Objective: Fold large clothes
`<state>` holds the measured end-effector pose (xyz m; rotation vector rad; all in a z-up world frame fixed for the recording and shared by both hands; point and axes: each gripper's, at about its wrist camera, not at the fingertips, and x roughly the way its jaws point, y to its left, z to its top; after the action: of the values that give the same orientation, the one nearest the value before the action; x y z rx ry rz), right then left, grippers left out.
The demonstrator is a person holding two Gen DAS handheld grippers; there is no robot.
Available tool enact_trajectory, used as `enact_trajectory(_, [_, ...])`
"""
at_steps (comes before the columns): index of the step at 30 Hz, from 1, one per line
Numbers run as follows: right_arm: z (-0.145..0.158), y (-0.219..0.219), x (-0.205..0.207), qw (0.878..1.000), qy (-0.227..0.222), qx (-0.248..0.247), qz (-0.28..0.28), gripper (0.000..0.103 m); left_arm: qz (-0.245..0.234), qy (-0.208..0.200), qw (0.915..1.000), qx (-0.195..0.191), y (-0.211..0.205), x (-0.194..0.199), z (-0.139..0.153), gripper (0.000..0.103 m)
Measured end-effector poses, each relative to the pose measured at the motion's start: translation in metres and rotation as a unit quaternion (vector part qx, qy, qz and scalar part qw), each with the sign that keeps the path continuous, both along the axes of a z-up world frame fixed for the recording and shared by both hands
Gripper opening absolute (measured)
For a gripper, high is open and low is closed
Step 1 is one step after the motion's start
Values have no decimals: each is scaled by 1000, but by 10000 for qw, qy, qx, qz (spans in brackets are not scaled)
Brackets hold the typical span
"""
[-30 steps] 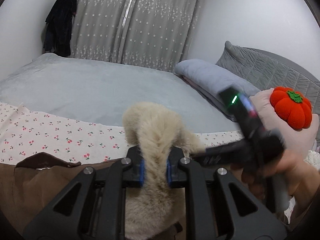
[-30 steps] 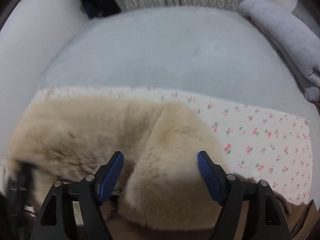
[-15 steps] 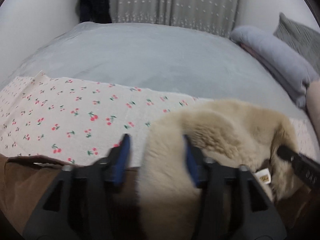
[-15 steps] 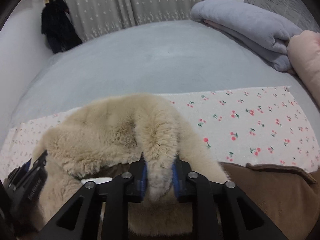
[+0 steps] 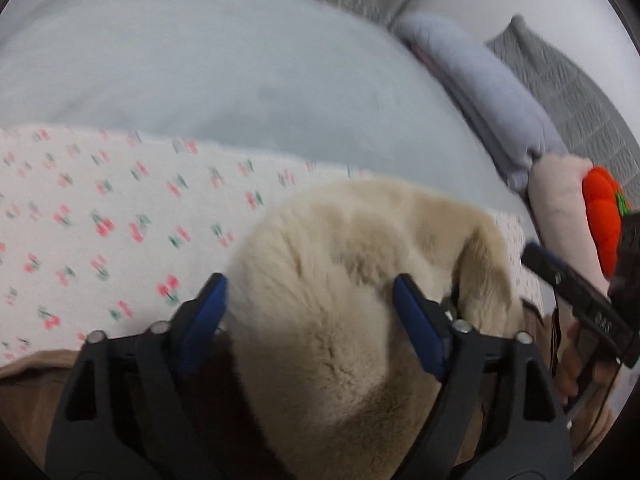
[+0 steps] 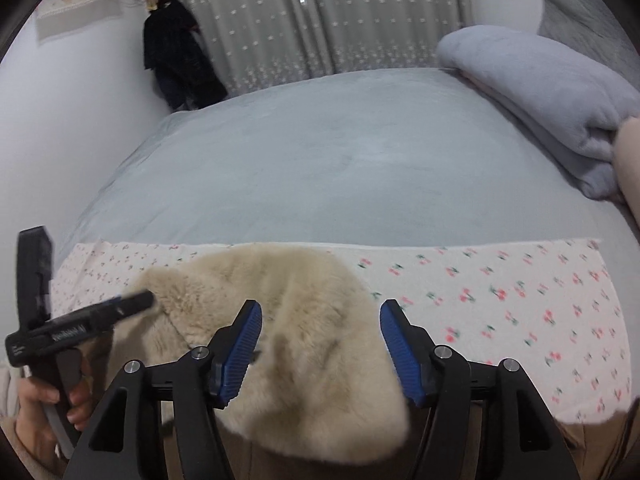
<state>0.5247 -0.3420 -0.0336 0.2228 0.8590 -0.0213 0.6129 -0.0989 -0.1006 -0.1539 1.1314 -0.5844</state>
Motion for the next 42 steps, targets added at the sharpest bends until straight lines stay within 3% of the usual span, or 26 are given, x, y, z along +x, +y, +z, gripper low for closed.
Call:
enact_trajectory(1, [-9, 1, 10, 9999, 120, -114, -48, 64, -77, 89, 9999, -119, -1, -5, -4, 34])
enact_trajectory(2, [-20, -1, 19, 9996, 237, -137, -66, 64, -132, -45, 9993, -347, -1, -13, -3, 27])
enact_trajectory(4, [-38, -3, 27, 9988, 477, -33, -41, 64, -426, -671, 9954, -526, 0, -37, 13, 23])
enact_trajectory(6, [-54, -5, 29, 9981, 600, 121, 57, 48, -690, -1265, 9838, -1063, 10, -68, 36, 22])
enact_trajectory(7, [-56, -7, 27, 9982, 581, 143, 44, 30, -699, -1597, 9772, -1210, 16, -81, 45, 21])
enact_trajectory(9, [-51, -19, 13, 9976, 377, 575, -120, 17, -528, -2199, 9628, -1482, 31, -102, 58, 21])
enact_trajectory(10, [-47, -29, 3, 9957, 296, 840, -242, 13, -323, -2299, 9613, -1483, 36, -104, 57, 21])
enact_trajectory(12, [-41, -45, -15, 9910, 277, 1205, -519, 10, 48, -2169, 9675, -1301, 39, -93, 45, 20])
enact_trajectory(15, [-31, -64, -42, 9815, 113, 1799, -641, 7, 567, -1552, 9783, -1249, 38, -62, 11, 21])
enact_trajectory(16, [-29, -66, -44, 9828, 106, 1718, -669, 2, 637, -1525, 9804, -1073, 30, -56, 4, 23])
enact_trajectory(17, [-24, -71, -44, 9867, 161, 1319, -938, 0, 701, -1481, 9832, -802, 22, -50, -2, 27])
enact_trajectory(19, [-25, -88, -44, 9837, 182, 1318, -1213, 0, 741, -1121, 9896, -511, 13, -37, -13, 39])
enact_trajectory(21, [-23, -95, -49, 9836, 133, 1362, -1175, 3, 873, -1010, 9895, -552, 18, -36, -8, 52])
enact_trajectory(23, [-11, -82, -61, 9910, 35, 1025, -865, 5, 994, -1097, 9876, -515, 25, -44, 6, 76])
enact_trajectory(25, [-6, -70, -70, 9946, 84, 798, -664, 12, 1002, -1128, 9880, -336, 31, -55, 17, 79])
enact_trajectory(28, [1, -63, -89, 9971, 200, 504, -532, 39, 1003, -1098, 9888, 150, 46, -62, 23, 82])
enact_trajectory(32, [20, -77, -138, 9980, 131, -90, -614, 69, 972, -1451, 9815, 789, 72, -96, 42, 88])
enact_trajectory(35, [27, -96, -179, 9945, 246, -549, -852, 75, 989, -1657, 9746, 1135, 88, -126, 55, 98])
enact_trajectory(37, [25, -111, -201, 9921, 334, -669, -1009, 79, 931, -1647, 9740, 1243, 96, -143, 59, 98])
enact_trajectory(42, [-8, -137, -243, 9851, 821, -839, -1259, 82, 936, -1288, 9829, 928, 113, -184, 61, 98])
